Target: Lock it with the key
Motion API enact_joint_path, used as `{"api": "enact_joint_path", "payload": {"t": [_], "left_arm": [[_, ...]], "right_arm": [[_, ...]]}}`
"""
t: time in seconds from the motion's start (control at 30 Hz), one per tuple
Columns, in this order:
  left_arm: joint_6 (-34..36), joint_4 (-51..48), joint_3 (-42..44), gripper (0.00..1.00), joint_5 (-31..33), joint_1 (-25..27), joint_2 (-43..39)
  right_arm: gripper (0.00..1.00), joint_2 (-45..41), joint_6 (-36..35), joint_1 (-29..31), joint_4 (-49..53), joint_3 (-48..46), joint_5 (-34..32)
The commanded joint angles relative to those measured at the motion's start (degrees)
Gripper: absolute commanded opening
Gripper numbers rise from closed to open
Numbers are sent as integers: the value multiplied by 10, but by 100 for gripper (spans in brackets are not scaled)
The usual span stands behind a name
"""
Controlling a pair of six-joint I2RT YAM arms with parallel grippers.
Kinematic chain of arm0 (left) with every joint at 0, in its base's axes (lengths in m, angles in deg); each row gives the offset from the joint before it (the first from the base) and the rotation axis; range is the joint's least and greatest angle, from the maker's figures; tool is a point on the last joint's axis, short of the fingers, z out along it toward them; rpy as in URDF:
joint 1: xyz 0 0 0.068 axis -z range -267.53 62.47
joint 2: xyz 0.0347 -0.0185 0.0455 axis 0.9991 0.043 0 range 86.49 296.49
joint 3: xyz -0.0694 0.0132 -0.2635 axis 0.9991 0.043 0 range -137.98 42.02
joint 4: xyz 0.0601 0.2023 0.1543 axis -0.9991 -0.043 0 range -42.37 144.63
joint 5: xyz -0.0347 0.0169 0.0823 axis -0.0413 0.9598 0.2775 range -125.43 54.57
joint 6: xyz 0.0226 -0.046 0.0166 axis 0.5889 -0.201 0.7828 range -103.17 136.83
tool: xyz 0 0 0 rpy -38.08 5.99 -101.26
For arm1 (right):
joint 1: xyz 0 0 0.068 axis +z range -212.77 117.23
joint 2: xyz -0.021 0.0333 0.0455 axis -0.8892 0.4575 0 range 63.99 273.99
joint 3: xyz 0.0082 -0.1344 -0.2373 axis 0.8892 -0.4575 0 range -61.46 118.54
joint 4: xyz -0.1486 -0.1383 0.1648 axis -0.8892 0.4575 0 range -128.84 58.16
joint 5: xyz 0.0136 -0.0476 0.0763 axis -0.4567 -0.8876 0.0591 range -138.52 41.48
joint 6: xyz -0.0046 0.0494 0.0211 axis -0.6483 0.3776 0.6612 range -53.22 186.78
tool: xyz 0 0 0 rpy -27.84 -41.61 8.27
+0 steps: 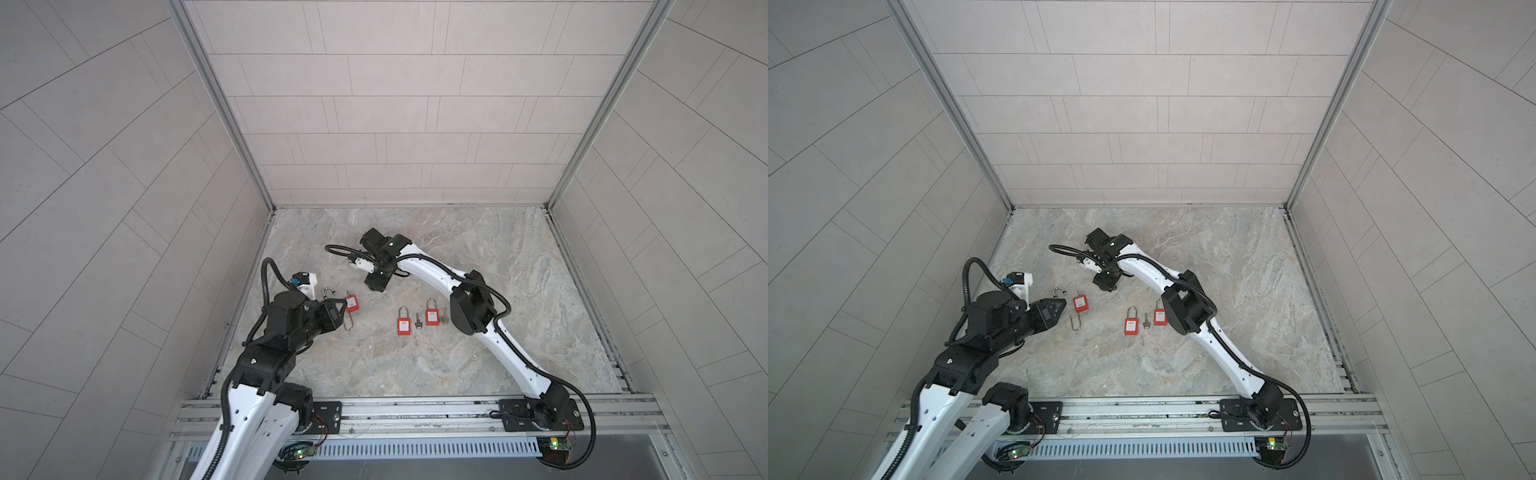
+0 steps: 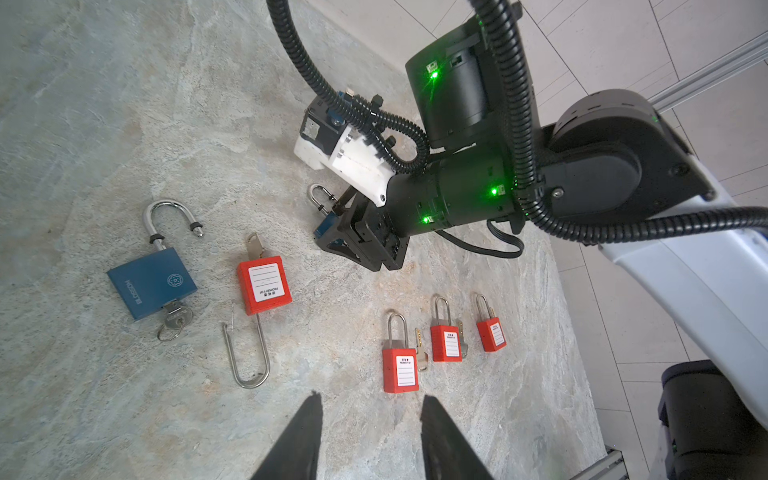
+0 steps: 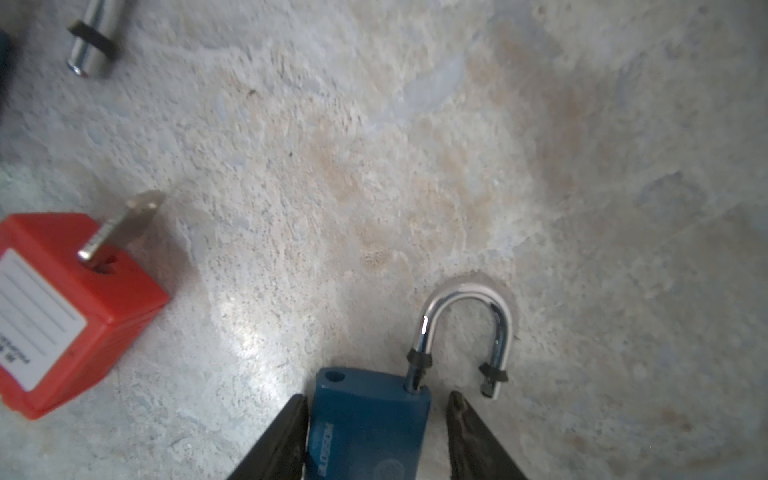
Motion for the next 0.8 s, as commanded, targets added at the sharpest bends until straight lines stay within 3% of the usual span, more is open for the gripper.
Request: {"api": "enact_joint_path", "payload": {"t": [0.0, 0.07, 0.17, 0.4, 0.5, 0.77], "left_arm": [[-6, 18, 7, 45, 2, -2, -3], [-4, 22, 9, 45, 1, -1, -1], [3, 38, 13, 43, -11, -2, 3], [76, 72, 9, 42, -37, -1, -2], [131, 78, 10, 41, -54, -2, -7], [241, 201, 55, 40, -138, -1, -16]], "right_arm": [[53, 35, 21, 1, 51, -9, -7], [49, 31, 8, 1, 62, -9, 3], [34, 18, -28, 1, 78, -12, 13], [30, -45, -84, -6, 86, -18, 7], [12, -86, -106, -19, 91, -24, 30], [15, -190, -164, -62, 157, -57, 96]]}}
